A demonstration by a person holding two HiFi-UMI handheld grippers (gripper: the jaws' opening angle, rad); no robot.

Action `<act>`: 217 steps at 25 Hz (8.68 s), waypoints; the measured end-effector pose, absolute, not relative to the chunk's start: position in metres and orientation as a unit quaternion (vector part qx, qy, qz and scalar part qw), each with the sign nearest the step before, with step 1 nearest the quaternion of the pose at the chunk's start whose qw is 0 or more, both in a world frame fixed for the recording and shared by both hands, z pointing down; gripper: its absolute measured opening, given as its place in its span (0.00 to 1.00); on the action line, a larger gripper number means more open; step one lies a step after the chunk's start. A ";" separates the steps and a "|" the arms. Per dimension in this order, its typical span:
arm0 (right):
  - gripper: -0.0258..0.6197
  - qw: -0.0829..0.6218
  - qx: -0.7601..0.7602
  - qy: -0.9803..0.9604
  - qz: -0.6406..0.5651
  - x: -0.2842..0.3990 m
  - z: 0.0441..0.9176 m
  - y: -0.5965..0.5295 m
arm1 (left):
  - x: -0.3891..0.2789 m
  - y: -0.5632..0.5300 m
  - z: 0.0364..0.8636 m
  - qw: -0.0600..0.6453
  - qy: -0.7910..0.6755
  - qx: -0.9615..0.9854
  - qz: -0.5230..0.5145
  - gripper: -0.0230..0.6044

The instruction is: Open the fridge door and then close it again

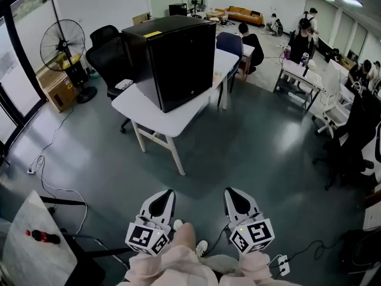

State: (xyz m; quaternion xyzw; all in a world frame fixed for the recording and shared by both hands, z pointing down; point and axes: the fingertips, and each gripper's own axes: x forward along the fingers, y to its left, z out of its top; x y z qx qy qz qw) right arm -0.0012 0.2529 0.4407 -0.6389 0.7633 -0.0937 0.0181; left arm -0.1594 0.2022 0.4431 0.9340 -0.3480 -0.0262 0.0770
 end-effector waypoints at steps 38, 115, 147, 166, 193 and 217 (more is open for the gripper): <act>0.06 0.026 -0.615 0.784 -0.083 0.062 0.418 -0.094 | -0.094 -0.143 0.416 0.067 -0.357 0.930 -0.055 0.06; 0.30 -0.518 -0.263 0.718 0.382 -0.025 0.279 -0.389 | -0.104 -0.276 0.366 0.011 -0.424 0.905 -0.038 0.06; 0.31 -0.543 -0.343 0.656 0.397 -0.001 0.282 -0.345 | -0.138 -0.236 0.382 0.050 -0.382 0.920 -0.073 0.06; 0.33 -0.555 -0.283 0.664 0.413 0.092 0.285 -0.258 | -0.028 -0.189 0.380 0.050 -0.295 0.952 -0.060 0.06; 0.35 -0.482 -0.127 0.693 0.521 0.224 0.284 -0.199 | 0.129 -0.142 0.374 0.028 -0.423 0.904 -0.045 0.06; 0.40 -0.412 -0.074 0.729 0.541 0.351 0.288 -0.193 | 0.200 -0.142 0.382 0.032 -0.436 0.899 -0.014 0.06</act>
